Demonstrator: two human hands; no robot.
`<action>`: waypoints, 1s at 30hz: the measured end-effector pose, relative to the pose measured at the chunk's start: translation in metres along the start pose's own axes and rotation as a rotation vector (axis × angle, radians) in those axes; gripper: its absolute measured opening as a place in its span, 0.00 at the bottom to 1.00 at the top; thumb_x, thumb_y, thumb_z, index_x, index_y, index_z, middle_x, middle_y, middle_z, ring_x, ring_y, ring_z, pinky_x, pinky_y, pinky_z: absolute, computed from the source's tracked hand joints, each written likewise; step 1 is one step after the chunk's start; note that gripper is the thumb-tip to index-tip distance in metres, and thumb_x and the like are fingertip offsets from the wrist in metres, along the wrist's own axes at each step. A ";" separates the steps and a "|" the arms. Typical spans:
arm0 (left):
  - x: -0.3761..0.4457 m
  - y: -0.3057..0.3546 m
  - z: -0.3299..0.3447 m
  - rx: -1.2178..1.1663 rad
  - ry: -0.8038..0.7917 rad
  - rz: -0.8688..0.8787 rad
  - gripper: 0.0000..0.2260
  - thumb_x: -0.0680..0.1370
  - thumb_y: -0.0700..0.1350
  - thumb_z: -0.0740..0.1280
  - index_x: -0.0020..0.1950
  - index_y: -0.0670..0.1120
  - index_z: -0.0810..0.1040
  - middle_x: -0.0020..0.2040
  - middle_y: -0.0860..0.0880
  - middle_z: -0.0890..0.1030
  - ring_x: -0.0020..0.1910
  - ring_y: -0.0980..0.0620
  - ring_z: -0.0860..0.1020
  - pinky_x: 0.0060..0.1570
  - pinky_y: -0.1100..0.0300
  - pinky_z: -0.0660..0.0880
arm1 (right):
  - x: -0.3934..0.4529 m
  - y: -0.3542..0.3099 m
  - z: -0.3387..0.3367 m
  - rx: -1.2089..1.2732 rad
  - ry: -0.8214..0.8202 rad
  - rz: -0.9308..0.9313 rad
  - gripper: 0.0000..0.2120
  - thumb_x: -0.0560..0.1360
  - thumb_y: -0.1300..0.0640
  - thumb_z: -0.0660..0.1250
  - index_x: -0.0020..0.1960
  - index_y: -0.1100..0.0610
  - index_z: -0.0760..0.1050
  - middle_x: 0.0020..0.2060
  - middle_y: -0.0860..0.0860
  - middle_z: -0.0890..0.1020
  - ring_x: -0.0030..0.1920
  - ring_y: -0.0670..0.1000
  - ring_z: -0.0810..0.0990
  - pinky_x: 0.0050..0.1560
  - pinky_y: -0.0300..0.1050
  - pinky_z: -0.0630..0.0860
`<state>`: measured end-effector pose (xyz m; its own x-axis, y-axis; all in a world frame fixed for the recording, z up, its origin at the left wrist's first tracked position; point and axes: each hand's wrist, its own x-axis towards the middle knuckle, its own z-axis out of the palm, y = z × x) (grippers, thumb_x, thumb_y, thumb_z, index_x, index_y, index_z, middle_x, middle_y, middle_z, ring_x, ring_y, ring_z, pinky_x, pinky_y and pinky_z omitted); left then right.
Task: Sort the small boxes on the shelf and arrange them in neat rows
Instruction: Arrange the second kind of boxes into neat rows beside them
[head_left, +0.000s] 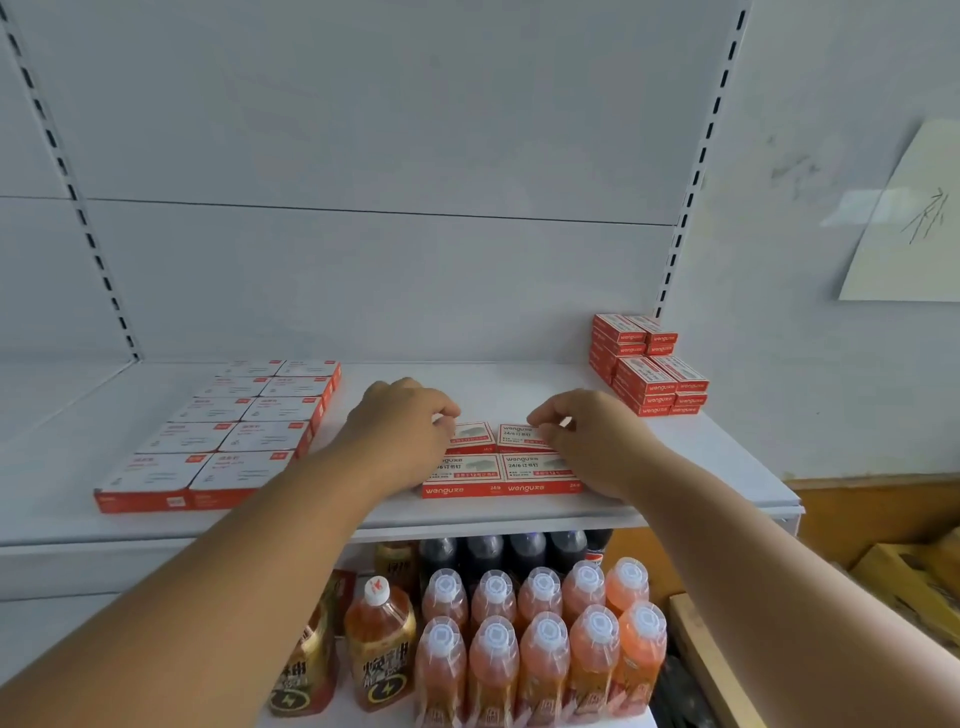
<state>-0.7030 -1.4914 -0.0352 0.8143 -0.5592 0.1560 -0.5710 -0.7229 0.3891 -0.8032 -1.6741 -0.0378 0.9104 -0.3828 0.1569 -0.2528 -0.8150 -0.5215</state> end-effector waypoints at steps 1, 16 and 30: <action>-0.002 0.002 -0.001 -0.035 -0.010 0.025 0.14 0.83 0.52 0.59 0.66 0.55 0.77 0.66 0.53 0.74 0.64 0.51 0.70 0.63 0.54 0.72 | -0.001 0.000 -0.001 0.002 -0.011 -0.021 0.10 0.80 0.54 0.63 0.58 0.48 0.80 0.49 0.42 0.77 0.48 0.44 0.74 0.47 0.39 0.68; -0.025 0.011 0.004 -0.042 -0.130 0.273 0.26 0.78 0.56 0.66 0.74 0.51 0.67 0.70 0.55 0.71 0.68 0.55 0.68 0.67 0.60 0.66 | -0.013 0.005 -0.006 0.073 -0.151 -0.188 0.18 0.66 0.49 0.79 0.53 0.45 0.79 0.58 0.35 0.77 0.55 0.39 0.77 0.50 0.27 0.68; -0.022 -0.002 0.002 0.183 -0.291 0.310 0.32 0.80 0.63 0.56 0.80 0.54 0.50 0.79 0.55 0.55 0.76 0.54 0.53 0.75 0.54 0.54 | -0.015 0.016 -0.013 0.012 -0.142 -0.238 0.11 0.67 0.52 0.77 0.47 0.44 0.79 0.59 0.39 0.77 0.55 0.45 0.77 0.56 0.37 0.74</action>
<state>-0.7202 -1.4779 -0.0409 0.5535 -0.8322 -0.0315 -0.8134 -0.5484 0.1940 -0.8254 -1.6869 -0.0376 0.9807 -0.1155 0.1580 -0.0228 -0.8690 -0.4942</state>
